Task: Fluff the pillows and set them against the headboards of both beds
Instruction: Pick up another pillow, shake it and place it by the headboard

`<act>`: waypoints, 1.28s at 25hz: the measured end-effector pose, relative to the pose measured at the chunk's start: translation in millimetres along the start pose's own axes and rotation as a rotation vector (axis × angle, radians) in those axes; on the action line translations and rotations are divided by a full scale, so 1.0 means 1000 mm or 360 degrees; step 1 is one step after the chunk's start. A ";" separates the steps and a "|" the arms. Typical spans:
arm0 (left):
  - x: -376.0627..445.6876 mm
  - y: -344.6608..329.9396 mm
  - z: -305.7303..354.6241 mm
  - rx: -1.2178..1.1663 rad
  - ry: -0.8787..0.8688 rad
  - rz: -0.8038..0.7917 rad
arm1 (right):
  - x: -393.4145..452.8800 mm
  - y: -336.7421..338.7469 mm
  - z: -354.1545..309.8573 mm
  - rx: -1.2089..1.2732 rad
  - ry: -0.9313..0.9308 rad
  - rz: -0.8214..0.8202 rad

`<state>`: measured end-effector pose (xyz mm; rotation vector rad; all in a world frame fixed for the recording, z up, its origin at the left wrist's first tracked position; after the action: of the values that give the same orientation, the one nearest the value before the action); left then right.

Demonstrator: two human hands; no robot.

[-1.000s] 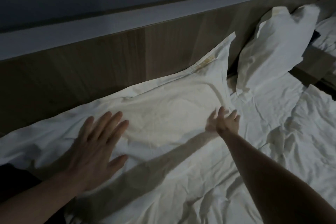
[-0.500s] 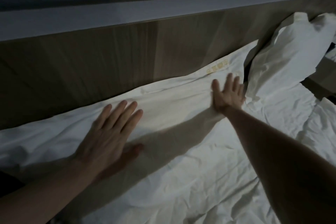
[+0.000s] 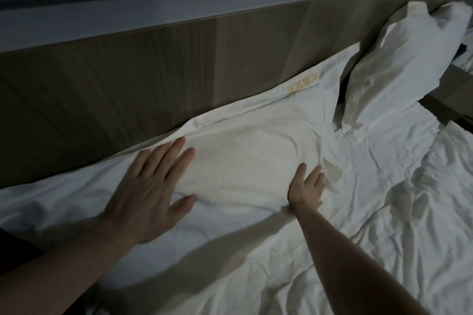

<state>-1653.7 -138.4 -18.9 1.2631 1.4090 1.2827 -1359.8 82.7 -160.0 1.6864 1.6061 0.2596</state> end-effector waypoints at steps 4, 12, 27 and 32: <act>-0.006 0.006 0.005 -0.0020 0.0067 -0.0024 | -0.036 -0.017 0.033 0.0403 -0.0087 -0.0136; -0.047 -0.008 0.041 0.0045 -0.0246 -0.0119 | -0.106 -0.077 0.026 0.1447 -0.0606 -0.0222; -0.062 -0.018 0.040 0.0038 -0.0217 -0.0055 | -0.154 -0.074 0.065 0.0905 -0.0447 -0.0627; -0.092 -0.017 0.040 0.0032 -0.0139 -0.0167 | -0.191 -0.048 0.066 0.0259 -0.0333 -0.0844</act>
<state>-1603.3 -222.9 -45.7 1.2272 1.4102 1.1325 -1389.8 -122.9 -167.7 1.2861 1.8767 -0.3092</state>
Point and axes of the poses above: each hand's wrist, its own x-axis towards the middle knuckle, its own y-axis out of the back of the hand, z = x × y, the point moved 6 cm from there along x, towards the middle knuckle, and after that the axes turned 1 degree about x, right-handed, at the moved point
